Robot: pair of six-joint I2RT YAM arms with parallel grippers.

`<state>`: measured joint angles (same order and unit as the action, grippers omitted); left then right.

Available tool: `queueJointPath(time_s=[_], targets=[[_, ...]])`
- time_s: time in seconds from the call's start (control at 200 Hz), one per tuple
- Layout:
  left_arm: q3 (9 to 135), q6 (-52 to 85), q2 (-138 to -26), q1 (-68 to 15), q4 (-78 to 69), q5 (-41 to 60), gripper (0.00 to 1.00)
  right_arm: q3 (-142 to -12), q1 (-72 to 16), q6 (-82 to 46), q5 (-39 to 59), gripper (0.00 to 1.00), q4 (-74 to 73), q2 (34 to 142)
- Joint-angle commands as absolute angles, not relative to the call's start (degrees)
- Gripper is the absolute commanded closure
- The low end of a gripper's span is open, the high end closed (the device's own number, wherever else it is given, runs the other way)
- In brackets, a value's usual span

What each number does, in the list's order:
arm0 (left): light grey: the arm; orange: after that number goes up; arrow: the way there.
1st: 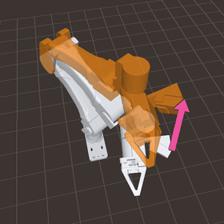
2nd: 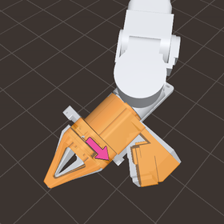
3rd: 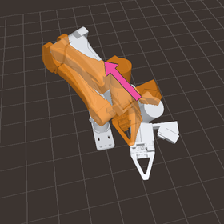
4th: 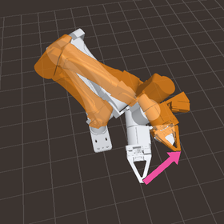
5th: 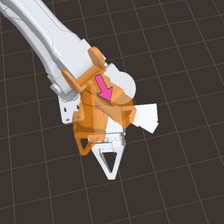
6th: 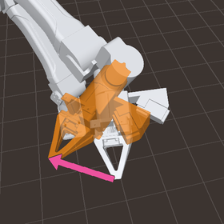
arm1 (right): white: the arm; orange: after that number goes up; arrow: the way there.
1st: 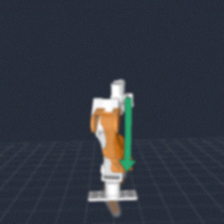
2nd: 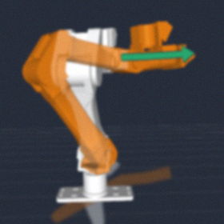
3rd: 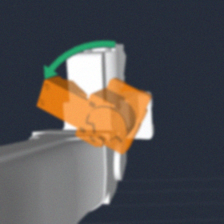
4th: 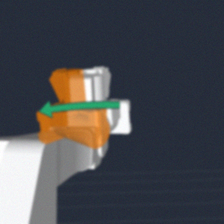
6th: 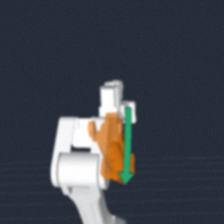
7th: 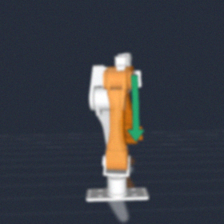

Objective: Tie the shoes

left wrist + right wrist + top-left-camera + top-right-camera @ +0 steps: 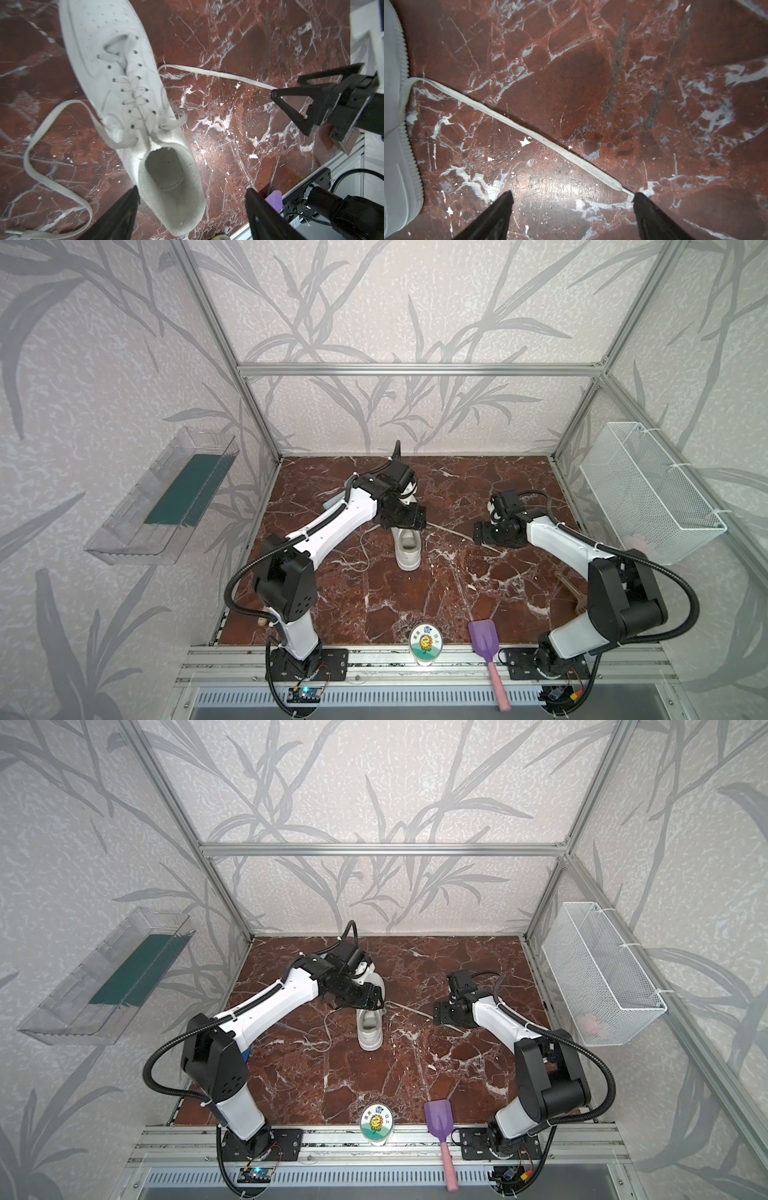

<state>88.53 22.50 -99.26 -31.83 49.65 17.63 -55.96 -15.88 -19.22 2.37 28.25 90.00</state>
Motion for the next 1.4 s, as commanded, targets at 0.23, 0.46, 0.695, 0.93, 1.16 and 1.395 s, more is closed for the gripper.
queueJointPath(time_s=[0.23,0.46,0.695,0.93,1.16,1.395], targets=[[79.8,22.7,-96.3,-21.9,58.0,3.8,0.22,-59.9,-16.0,-15.2,1.8,0.17,32.2,94.3],[74.7,24.7,-100.7,-21.4,57.4,0.4,0.32,-61.8,-16.2,-13.6,2.2,0.22,34.2,96.8],[72.2,25.6,-103.9,-21.4,55.4,-1.9,0.42,-62.6,-16.2,-13.0,2.5,0.25,34.9,99.3],[70.8,26.6,-106.0,-21.8,51.9,1.6,0.49,-63.2,-16.2,-12.8,3.2,0.27,35.2,100.1],[70.4,27.5,-108.5,-22.4,50.3,3.4,0.57,-63.2,-16.2,-12.4,4.0,0.29,34.8,100.6],[69.6,28.3,-109.2,-22.6,49.7,1.9,0.74,-63.3,-16.2,-12.0,3.7,0.31,34.9,100.8]])
